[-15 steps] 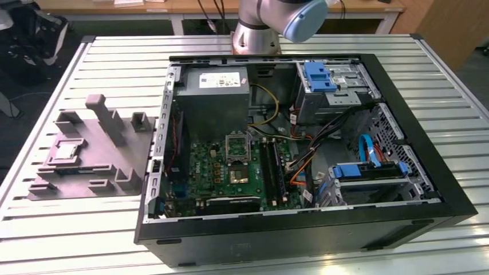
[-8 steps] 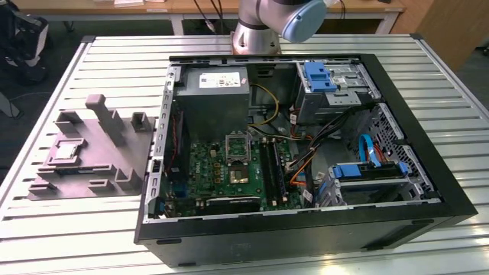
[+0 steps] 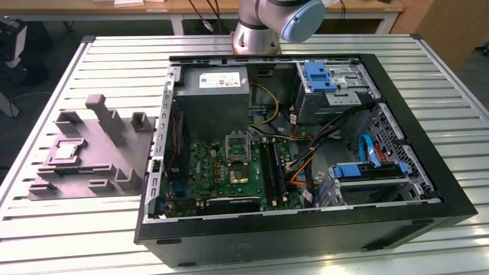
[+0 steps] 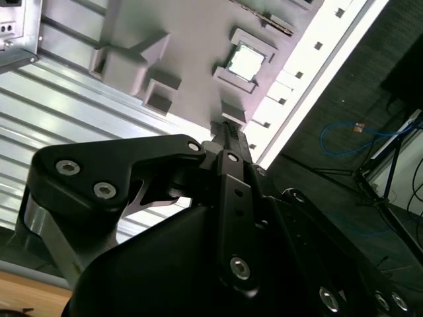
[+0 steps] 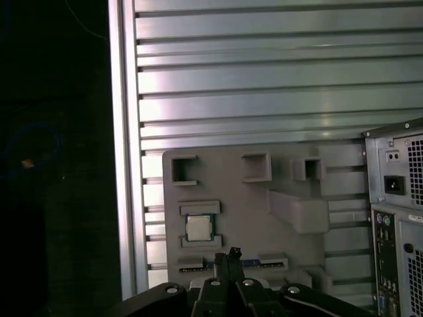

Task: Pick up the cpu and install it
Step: 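Reach for the cpu, then pick up the cpu and move it towards the insertion slot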

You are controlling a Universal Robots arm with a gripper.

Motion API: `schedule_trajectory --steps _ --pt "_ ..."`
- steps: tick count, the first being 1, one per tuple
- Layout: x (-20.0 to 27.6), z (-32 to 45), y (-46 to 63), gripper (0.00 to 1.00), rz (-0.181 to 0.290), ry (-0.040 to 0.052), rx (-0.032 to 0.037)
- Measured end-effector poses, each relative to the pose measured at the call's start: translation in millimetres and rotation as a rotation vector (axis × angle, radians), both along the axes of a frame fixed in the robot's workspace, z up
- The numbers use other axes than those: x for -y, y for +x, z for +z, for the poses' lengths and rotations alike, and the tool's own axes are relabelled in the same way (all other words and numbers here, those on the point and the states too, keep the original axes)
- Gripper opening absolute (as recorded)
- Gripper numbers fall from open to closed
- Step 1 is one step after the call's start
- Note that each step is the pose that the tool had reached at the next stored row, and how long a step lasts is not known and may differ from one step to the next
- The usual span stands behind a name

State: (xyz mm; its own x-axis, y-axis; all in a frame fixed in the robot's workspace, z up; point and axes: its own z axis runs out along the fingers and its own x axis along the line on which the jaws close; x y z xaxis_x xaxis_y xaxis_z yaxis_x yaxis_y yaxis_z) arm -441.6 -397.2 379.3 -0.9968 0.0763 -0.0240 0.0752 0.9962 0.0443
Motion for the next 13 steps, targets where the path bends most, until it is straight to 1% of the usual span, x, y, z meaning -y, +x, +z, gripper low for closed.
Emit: schedule_trajectory --steps 5,7,9,13 --pt "0.0 -1.2 -17.2 0.11 0.000 0.0000 0.0000" --pt "0.0 -1.6 -22.4 0.11 0.000 0.0000 0.0000" --pt "0.0 -1.9 -25.3 0.11 0.000 0.0000 0.0000" --pt "0.0 -1.9 -25.7 0.11 0.000 0.0000 0.0000"
